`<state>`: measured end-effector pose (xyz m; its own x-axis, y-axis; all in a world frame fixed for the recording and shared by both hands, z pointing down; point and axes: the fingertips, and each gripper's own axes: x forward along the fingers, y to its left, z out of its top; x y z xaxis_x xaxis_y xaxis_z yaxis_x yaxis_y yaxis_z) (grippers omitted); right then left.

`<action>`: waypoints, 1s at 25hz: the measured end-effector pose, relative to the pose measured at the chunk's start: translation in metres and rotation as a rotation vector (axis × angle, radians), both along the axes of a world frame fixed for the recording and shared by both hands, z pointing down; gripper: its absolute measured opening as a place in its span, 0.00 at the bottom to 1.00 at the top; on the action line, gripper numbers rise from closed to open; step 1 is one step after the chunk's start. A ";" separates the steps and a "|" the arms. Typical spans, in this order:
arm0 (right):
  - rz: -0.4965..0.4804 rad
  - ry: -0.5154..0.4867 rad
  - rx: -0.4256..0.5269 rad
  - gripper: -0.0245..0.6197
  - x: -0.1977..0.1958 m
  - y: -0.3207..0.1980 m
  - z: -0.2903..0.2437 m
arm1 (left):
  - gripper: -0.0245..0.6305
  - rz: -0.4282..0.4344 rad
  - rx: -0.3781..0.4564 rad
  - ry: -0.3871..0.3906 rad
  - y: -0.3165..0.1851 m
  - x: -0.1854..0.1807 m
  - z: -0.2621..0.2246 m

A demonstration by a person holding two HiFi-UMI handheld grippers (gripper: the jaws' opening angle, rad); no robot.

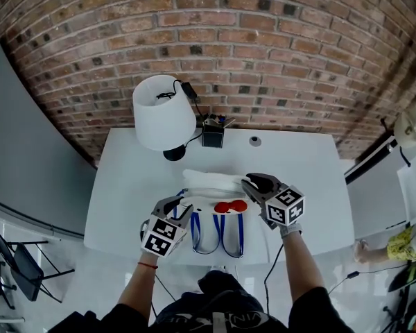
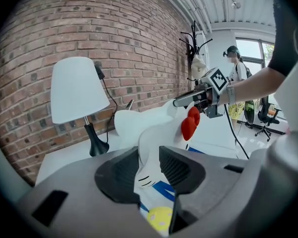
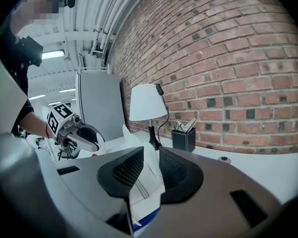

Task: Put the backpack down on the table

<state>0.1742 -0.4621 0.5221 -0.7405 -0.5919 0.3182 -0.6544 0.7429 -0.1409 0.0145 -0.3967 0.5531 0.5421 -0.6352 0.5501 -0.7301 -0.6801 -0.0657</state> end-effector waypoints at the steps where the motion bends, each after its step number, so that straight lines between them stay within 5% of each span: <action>1: 0.010 0.003 0.009 0.15 0.001 0.003 -0.003 | 0.21 -0.002 0.007 0.000 0.001 -0.001 -0.002; 16: 0.070 -0.023 0.096 0.13 -0.005 0.062 -0.042 | 0.21 -0.061 0.108 -0.005 0.026 -0.009 -0.029; 19: 0.076 -0.029 0.094 0.04 -0.008 0.077 -0.043 | 0.17 -0.018 0.128 0.004 0.038 -0.002 -0.036; 25: 0.067 -0.047 0.099 0.04 -0.018 0.099 -0.048 | 0.04 0.060 0.155 0.028 0.056 0.018 -0.047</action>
